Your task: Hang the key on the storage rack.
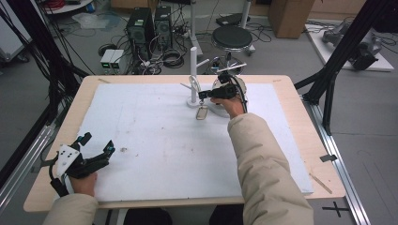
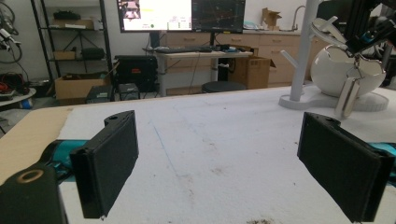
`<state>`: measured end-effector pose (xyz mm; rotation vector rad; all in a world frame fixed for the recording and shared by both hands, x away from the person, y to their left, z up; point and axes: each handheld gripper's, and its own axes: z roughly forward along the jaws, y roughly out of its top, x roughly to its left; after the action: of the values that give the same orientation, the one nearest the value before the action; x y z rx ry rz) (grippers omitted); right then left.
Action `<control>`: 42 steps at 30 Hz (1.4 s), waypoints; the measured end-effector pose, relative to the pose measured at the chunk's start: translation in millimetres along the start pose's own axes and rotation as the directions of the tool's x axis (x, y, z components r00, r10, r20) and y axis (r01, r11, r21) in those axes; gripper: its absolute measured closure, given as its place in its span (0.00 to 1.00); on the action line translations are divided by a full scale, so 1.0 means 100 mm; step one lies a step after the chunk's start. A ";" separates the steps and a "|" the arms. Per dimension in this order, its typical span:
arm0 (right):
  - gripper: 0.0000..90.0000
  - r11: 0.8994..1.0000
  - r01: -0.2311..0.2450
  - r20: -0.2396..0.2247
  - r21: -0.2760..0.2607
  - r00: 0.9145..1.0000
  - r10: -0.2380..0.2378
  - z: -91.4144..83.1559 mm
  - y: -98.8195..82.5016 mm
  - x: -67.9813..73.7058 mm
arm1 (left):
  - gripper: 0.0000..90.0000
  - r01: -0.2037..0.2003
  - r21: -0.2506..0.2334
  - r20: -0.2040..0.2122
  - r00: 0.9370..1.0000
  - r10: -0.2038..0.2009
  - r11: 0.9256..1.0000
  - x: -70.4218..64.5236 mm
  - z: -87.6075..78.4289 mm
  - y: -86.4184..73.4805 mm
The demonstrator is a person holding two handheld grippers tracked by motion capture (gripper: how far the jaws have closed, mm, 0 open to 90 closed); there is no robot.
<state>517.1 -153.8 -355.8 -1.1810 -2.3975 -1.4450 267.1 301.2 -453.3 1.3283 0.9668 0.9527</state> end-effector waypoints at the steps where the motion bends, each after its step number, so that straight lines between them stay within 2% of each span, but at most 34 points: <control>1: 0.82 1.000 0.001 0.003 0.000 1.000 -0.001 0.01 0.00 0.00 | 0.14 0.000 0.000 0.000 1.000 0.000 1.000 0.00 0.00 0.00; 12: 0.79 1.000 -0.005 0.024 0.003 1.000 0.005 0.06 -0.01 -0.02 | 0.14 0.000 0.000 0.001 1.000 0.000 1.000 0.00 0.00 0.00; 15: 0.61 1.000 -0.002 0.062 -0.002 0.998 0.002 0.06 -0.01 -0.02 | 0.14 0.001 0.000 0.001 1.000 -0.001 1.000 0.00 0.00 0.00; 16: 0.58 1.000 -0.005 0.074 -0.001 0.997 0.005 0.05 -0.01 -0.02 | 0.14 0.000 0.000 0.001 1.000 0.000 1.000 0.00 0.00 0.00; 19: 0.44 1.000 0.006 0.051 -0.013 0.999 -0.005 0.04 -0.01 -0.02 | 0.14 0.000 0.000 0.001 1.000 0.000 1.000 0.00 0.00 0.00; 21: 0.34 1.000 0.021 0.059 -0.016 0.998 -0.020 0.03 0.00 0.00 | 0.14 0.002 -0.001 0.000 1.000 -0.002 1.000 0.00 0.00 0.00; 23: 0.17 0.999 0.043 0.080 -0.017 0.996 -0.042 0.02 0.00 0.02 | 0.14 -0.002 0.002 0.001 1.000 0.002 1.000 0.00 0.00 0.00; 24: 0.11 0.999 0.051 0.111 -0.018 0.993 -0.049 0.02 0.01 0.04 | 0.14 -0.003 0.002 0.001 1.000 0.003 1.000 0.00 0.00 0.00; 25: 0.10 0.998 0.056 0.151 -0.014 0.987 -0.053 0.01 0.01 0.07 | 0.14 -0.003 0.001 0.001 1.000 0.003 1.000 0.00 0.00 0.00; 26: 0.09 0.998 0.068 0.173 -0.011 0.983 -0.065 0.00 0.00 0.08 | 0.14 -0.005 0.003 0.002 1.000 0.005 1.000 0.00 0.00 0.00; 27: 0.01 0.995 0.092 0.184 -0.024 0.979 -0.086 -0.02 0.00 0.10 | 0.14 -0.004 0.001 0.003 1.000 0.004 1.000 0.00 0.00 0.00; 29: 0.01 0.994 0.099 0.191 -0.042 0.978 -0.089 -0.07 -0.02 0.13 | 0.14 -0.005 -0.001 0.003 1.000 0.005 1.000 0.00 0.00 0.00; 33: 0.01 0.989 0.134 0.178 -0.067 0.977 -0.120 -0.19 -0.07 0.20 | 0.14 -0.004 -0.004 0.003 1.000 0.004 1.000 0.00 0.00 0.00; 35: 0.01 0.983 0.173 0.181 -0.067 0.971 -0.159 -0.26 -0.10 0.24 | 0.14 -0.004 -0.008 0.002 1.000 0.004 1.000 -0.01 -0.01 0.00; 40: 0.01 0.960 0.257 0.169 -0.108 0.957 -0.237 -0.51 -0.22 0.30 | 0.14 -0.009 -0.005 0.002 1.000 0.009 1.000 0.00 -0.01 0.00; 42: 0.01 0.944 0.301 0.167 -0.136 0.946 -0.278 -0.63 -0.28 0.33 | 0.14 -0.010 -0.008 0.000 1.000 0.010 1.000 -0.01 -0.01 0.00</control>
<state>457.5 -191.8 -327.0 -1.0288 -2.6939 -1.7198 266.2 300.7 -453.5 1.3277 0.9560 0.9633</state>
